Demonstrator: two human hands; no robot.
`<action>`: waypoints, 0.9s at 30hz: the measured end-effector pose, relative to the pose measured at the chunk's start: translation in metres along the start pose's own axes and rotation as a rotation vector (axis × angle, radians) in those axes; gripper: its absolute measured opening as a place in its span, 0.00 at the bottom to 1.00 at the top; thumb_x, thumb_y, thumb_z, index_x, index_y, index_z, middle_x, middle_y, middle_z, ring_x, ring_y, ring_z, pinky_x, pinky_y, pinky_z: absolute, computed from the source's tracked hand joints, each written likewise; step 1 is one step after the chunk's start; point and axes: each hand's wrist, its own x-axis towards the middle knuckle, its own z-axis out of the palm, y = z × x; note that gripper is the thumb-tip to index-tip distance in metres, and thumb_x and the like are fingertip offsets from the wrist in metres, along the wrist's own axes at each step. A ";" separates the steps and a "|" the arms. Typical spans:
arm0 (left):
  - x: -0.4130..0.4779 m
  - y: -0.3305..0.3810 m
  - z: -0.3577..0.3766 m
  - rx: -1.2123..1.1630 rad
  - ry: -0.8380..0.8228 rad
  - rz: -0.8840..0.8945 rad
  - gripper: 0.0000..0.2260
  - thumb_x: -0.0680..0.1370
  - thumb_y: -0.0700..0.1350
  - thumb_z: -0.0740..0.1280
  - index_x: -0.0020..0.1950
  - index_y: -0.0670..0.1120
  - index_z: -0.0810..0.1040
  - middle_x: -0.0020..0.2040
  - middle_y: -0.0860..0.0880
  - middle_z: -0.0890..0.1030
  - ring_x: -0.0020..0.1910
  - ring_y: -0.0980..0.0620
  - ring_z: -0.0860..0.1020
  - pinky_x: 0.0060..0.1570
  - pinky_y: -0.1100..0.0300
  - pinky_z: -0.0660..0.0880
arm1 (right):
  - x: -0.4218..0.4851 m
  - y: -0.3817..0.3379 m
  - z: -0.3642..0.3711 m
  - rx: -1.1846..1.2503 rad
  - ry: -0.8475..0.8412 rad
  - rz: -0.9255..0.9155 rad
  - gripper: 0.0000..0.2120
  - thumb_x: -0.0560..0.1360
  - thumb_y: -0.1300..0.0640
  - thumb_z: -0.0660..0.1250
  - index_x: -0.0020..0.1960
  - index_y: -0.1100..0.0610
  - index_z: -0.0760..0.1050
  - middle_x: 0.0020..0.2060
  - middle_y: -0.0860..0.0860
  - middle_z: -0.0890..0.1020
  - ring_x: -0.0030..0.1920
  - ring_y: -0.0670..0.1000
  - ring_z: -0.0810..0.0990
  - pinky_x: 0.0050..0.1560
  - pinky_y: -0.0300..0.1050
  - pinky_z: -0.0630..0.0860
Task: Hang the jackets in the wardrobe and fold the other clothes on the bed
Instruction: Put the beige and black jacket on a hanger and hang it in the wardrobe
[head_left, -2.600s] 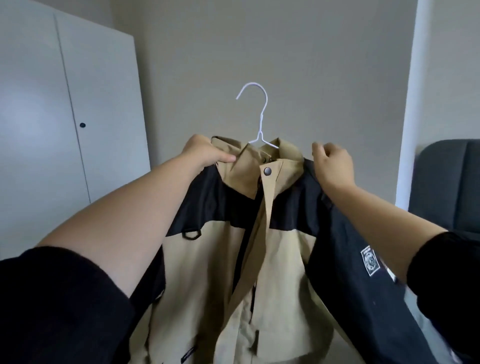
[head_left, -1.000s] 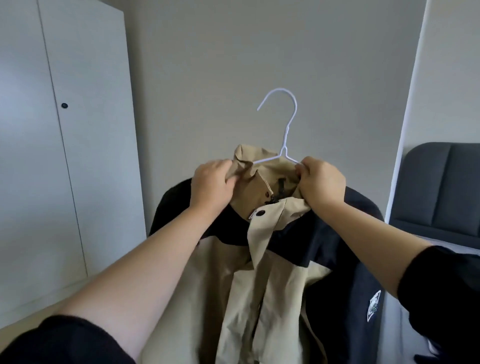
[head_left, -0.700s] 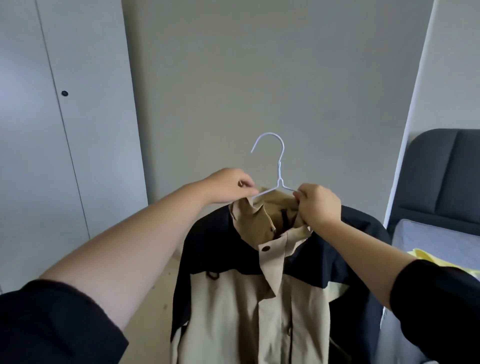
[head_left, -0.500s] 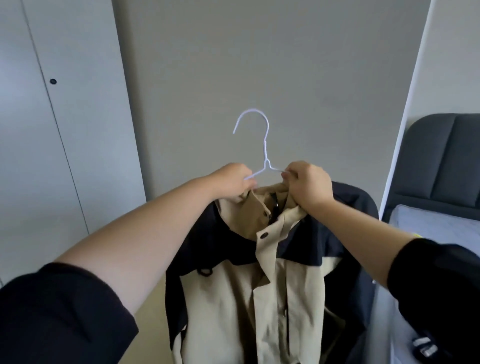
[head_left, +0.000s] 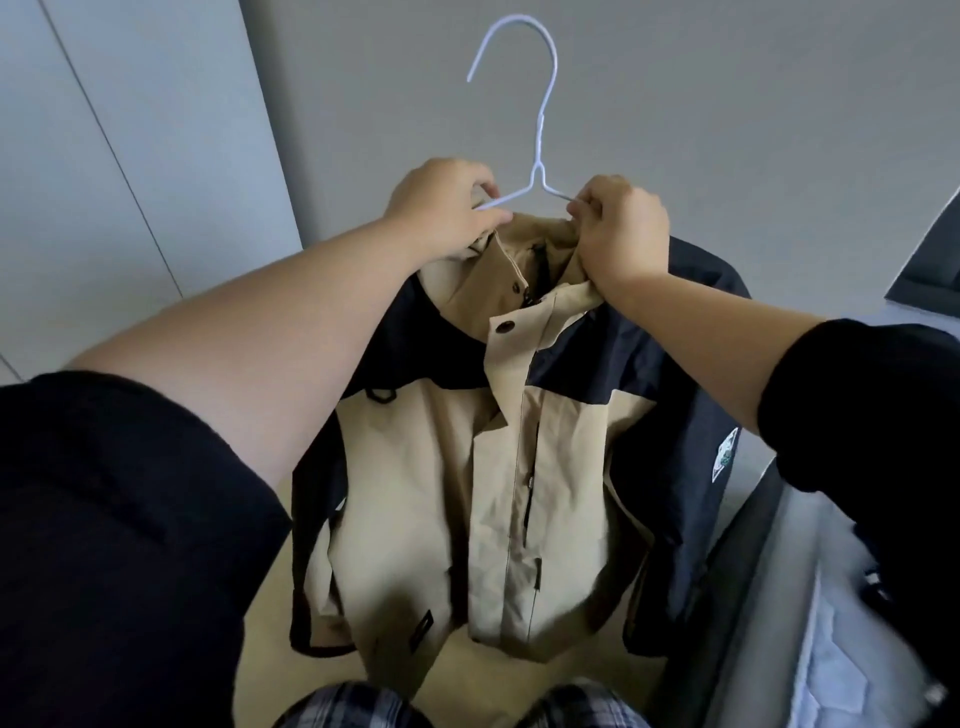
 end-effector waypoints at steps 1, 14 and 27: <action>0.004 -0.014 0.008 -0.019 0.015 -0.023 0.15 0.74 0.57 0.70 0.56 0.52 0.79 0.43 0.53 0.76 0.44 0.51 0.73 0.39 0.61 0.66 | 0.004 -0.002 0.016 0.007 0.000 -0.004 0.09 0.78 0.58 0.61 0.47 0.62 0.77 0.46 0.57 0.80 0.46 0.60 0.76 0.43 0.49 0.68; 0.051 -0.168 0.038 -0.231 -0.031 -0.357 0.11 0.73 0.54 0.72 0.48 0.48 0.82 0.45 0.49 0.81 0.44 0.50 0.78 0.48 0.50 0.78 | 0.070 -0.048 0.182 0.077 -0.206 -0.038 0.08 0.77 0.61 0.62 0.44 0.64 0.76 0.43 0.59 0.79 0.43 0.61 0.74 0.38 0.46 0.61; 0.164 -0.156 -0.205 -0.469 -0.022 -0.546 0.15 0.73 0.31 0.64 0.48 0.49 0.82 0.51 0.55 0.80 0.53 0.55 0.76 0.47 0.70 0.74 | 0.254 -0.233 0.095 0.147 -0.793 0.139 0.09 0.75 0.61 0.64 0.37 0.52 0.75 0.36 0.51 0.78 0.38 0.53 0.76 0.32 0.39 0.65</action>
